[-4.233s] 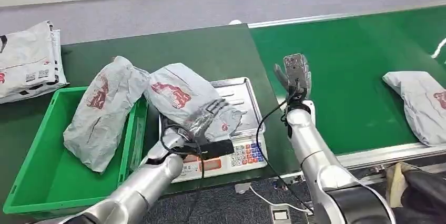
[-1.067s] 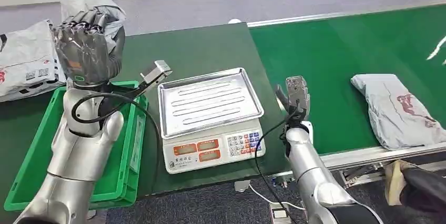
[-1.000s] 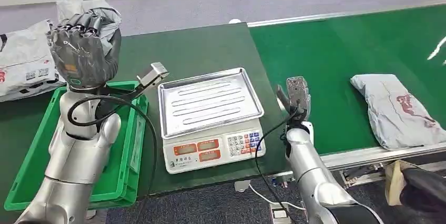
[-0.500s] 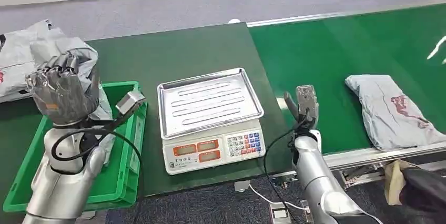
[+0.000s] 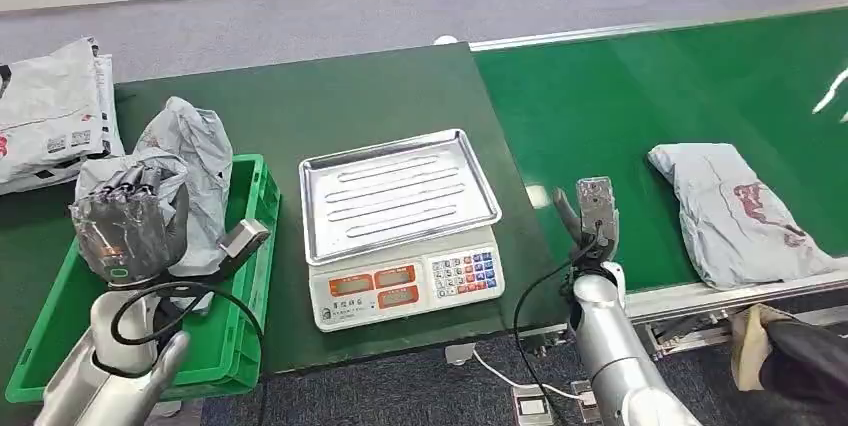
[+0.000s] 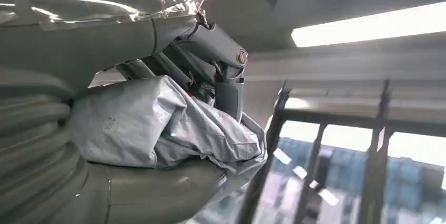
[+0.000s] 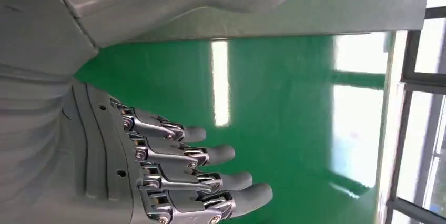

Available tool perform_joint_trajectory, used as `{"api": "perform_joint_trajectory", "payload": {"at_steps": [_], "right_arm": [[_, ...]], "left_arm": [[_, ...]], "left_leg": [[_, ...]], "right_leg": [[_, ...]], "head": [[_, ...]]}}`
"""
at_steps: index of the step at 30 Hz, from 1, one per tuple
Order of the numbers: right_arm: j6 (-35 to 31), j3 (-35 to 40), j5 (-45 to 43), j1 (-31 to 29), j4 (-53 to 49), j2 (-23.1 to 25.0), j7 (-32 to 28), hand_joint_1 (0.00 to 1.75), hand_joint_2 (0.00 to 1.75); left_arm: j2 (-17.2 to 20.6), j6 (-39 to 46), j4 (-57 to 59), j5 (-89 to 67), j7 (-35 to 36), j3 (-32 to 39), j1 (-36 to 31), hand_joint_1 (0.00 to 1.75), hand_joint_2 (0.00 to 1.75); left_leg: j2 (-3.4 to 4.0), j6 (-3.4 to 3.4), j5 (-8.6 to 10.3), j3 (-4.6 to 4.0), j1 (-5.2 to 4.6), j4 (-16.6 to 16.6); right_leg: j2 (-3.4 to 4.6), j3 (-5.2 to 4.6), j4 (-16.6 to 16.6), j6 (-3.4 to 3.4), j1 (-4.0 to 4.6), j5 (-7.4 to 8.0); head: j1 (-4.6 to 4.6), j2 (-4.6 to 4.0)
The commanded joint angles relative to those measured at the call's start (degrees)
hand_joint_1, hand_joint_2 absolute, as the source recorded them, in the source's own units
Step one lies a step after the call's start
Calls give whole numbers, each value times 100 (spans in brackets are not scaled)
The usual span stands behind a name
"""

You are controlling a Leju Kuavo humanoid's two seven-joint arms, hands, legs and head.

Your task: Moved the parcel from conveyor to table for the left to box.

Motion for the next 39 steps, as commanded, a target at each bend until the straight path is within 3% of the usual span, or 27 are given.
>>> {"api": "perform_joint_trajectory", "payload": {"at_steps": [1, 3, 4, 7, 8, 9, 17, 20, 24, 25, 29, 34, 39], "right_arm": [[212, -358, 111, -119, 41, -60, 56, 0, 175], [234, -385, 125, -140, 56, -55, 55, 0, 175], [332, -409, 174, -170, 41, -73, 60, 0, 175], [361, -402, 192, -204, 50, -56, 81, 0, 175], [386, -384, 206, -227, 81, -56, 87, 0, 175], [373, -388, 209, -231, 89, -45, 87, 0, 175], [367, -299, 253, -178, -89, 97, 206, 0, 175], [282, -278, 198, -29, -293, 118, 238, 0, 175], [284, -271, 188, 16, -354, 107, 246, 0, 175], [267, -278, 175, 27, -387, 112, 255, 0, 175], [139, -258, 173, -16, -374, 132, 264, 0, 175], [60, -219, 107, -34, -276, 66, 156, 0, 175], [65, -222, 107, -36, -275, 50, 156, 0, 175]], "left_arm": [[-500, -750, 1166, 172, -1534, 303, 369, 175, 175], [-731, -762, 1166, -75, -1991, 810, 550, 175, 175], [-961, -1371, 1031, 489, -3167, 1180, 813, 175, 175], [-928, -1915, 961, 733, -3537, 1232, 867, 175, 175], [-882, -2489, 1134, 548, -3442, 1205, 781, 162, 175], [-987, -2324, 1282, 698, -3349, 1392, 701, 0, 175], [-1400, -1402, 2821, 1216, -2974, 2192, -743, 0, 175], [-1546, -814, 3216, 1959, -3284, 2551, -1214, 0, 175], [-1571, -806, 3130, 2076, -3300, 2594, -1198, 0, 175], [-1646, -554, 2972, 2546, -3622, 2732, -1166, 0, 0], [-1751, 28, 2542, 4379, -4769, 2996, -1308, 0, 0], [-1946, -595, 2153, 6546, -5755, 3122, -1307, 0, 0], [-1971, -602, 2156, 6545, -5755, 3096, -1309, 0, 0]], "left_leg": [[-2, 3, -3, 31, -5, -17], [-1, 3, -4, 37, -4, -20], [12, 3, -7, 23, -6, -11], [7, 7, -17, 19, 0, -3], [7, 7, -20, 24, 2, -4], [7, 10, -18, 18, -2, -5], [-2, 8, -16, 30, 5, 1], [4, -11, -4, 32, 8, -1], [-7, -23, 4, 35, 12, -4], [-3, -24, 6, 37, 11, -4], [3, -23, 3, 25, 13, 5], [1, -17, -8, 38, 15, 2], [-2, -16, -5, 28, 6, 2]], "right_leg": [[4, 27, -16, 1, -5, -4], [5, 34, -20, 1, -4, -4], [16, 19, -8, 1, -8, -2], [13, 17, -8, 0, -3, -7], [14, 23, -9, -1, -1, -9], [12, 17, -7, 1, -5, -8], [-4, 35, -2, -3, 6, -11], [2, 32, -2, -25, 6, 4], [-8, 30, 3, -32, 8, 2], [-4, 31, 4, -31, 7, 2], [1, 20, 13, -30, 25, 2], [5, 36, 5, -28, 25, -3], [-1, 26, 7, -22, 19, -4]], "head": [[0, 0], [0, 0], [0, 0], [0, 0], [0, 0], [0, 0], [0, 0], [0, 0], [0, 0], [0, 0], [0, 0], [0, 0], [0, 0]]}}
